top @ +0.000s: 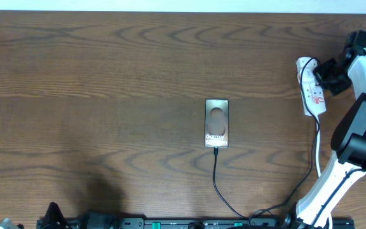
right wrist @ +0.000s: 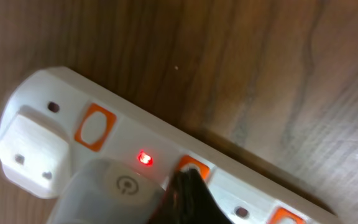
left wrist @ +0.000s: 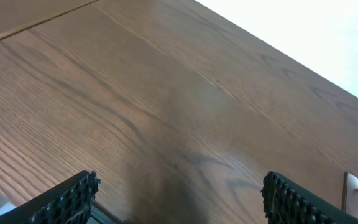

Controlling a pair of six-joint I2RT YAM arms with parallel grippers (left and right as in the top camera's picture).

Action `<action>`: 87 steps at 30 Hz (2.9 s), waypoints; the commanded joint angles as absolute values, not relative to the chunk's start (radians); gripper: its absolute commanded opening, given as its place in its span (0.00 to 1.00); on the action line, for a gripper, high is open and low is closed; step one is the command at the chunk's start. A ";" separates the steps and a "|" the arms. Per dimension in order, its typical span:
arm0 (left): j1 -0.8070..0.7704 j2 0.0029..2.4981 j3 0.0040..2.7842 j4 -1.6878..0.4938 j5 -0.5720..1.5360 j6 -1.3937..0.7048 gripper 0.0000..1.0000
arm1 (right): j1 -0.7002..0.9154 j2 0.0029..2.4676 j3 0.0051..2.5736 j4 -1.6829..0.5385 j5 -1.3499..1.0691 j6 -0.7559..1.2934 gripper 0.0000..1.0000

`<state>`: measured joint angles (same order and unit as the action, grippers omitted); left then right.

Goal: Plug charger to phone and switch on socket

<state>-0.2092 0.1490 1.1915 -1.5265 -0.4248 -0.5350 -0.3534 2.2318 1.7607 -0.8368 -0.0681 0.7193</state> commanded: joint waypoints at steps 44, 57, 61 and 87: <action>-0.064 0.003 1.234 -1.578 -0.435 -0.547 0.87 | -0.334 2.243 1.758 -0.843 -0.118 0.609 0.01; -0.064 0.003 1.234 -1.577 -0.435 -0.547 0.86 | -0.312 2.297 1.758 -0.886 -0.142 0.557 0.01; -0.049 0.003 1.234 -1.578 -0.435 -0.547 0.87 | -0.314 2.294 1.760 -0.931 -0.133 0.515 0.01; -0.003 0.003 1.234 -1.578 -0.435 -0.547 0.87 | -0.412 1.135 1.761 -0.669 -0.217 0.657 0.03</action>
<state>-0.0074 0.0044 1.2312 -1.5745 -0.4248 -0.5461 -0.4370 1.2442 1.7615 -0.7387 -0.0757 0.6479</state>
